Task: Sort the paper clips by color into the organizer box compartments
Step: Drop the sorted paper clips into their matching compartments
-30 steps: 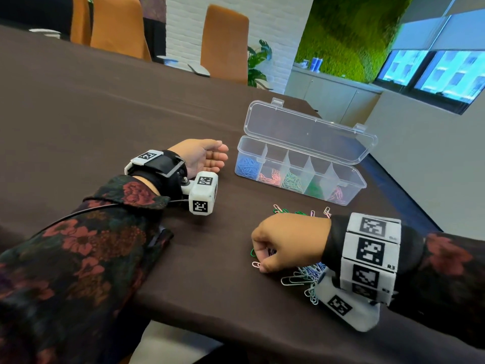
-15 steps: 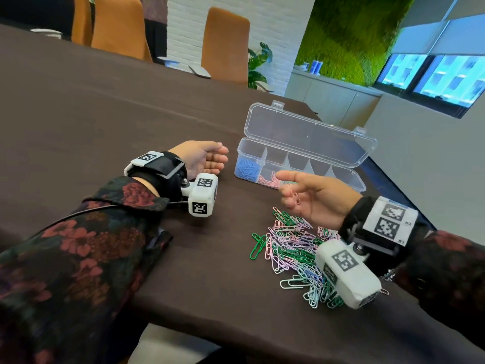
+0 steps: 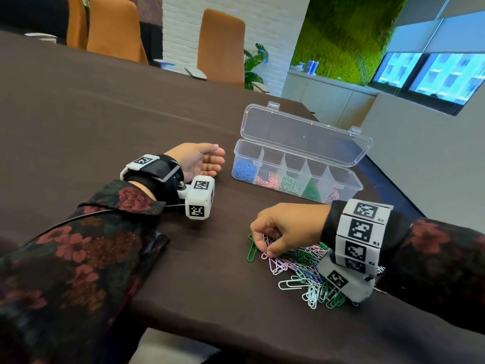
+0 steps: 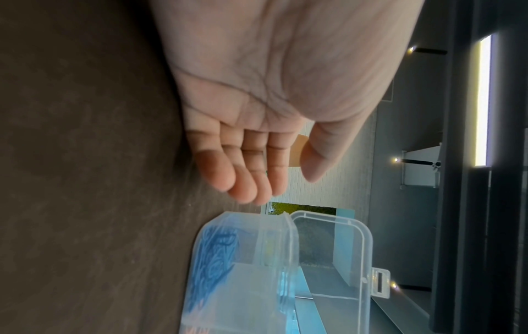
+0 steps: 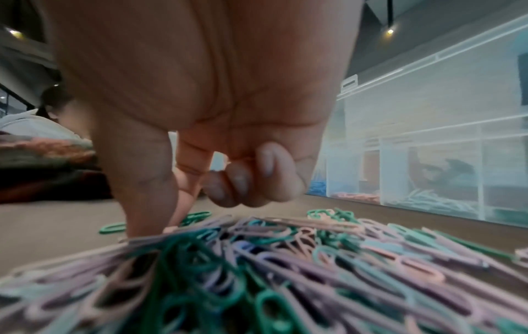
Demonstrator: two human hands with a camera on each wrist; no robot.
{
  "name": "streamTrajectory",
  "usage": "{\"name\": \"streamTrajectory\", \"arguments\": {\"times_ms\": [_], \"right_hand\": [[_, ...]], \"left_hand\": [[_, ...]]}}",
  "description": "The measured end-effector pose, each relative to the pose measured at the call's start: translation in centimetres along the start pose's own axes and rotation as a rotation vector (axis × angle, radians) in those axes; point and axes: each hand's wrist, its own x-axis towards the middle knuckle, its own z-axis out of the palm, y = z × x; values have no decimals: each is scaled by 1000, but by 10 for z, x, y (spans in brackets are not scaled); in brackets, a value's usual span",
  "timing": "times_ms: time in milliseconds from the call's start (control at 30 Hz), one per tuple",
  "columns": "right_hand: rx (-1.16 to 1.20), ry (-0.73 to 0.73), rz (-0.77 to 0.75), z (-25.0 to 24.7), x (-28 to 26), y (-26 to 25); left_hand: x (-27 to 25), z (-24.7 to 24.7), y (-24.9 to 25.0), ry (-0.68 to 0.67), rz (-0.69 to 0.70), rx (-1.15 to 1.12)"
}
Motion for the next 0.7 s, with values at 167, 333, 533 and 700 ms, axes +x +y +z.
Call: {"name": "streamTrajectory", "arguments": {"times_ms": [167,333,533,700], "right_hand": [[250,64,-22,-2,0,15],[1052,323,0,-13,-2,35],[1021,235,102,-10,5,35],[153,36,64,-7,10,21]], "left_hand": [[-2,1,1,5,4,0],[-1,0,1,-5,-1,9],[-1,0,1,-4,-5,22],[-1,0,1,-3,-3,14]]}}
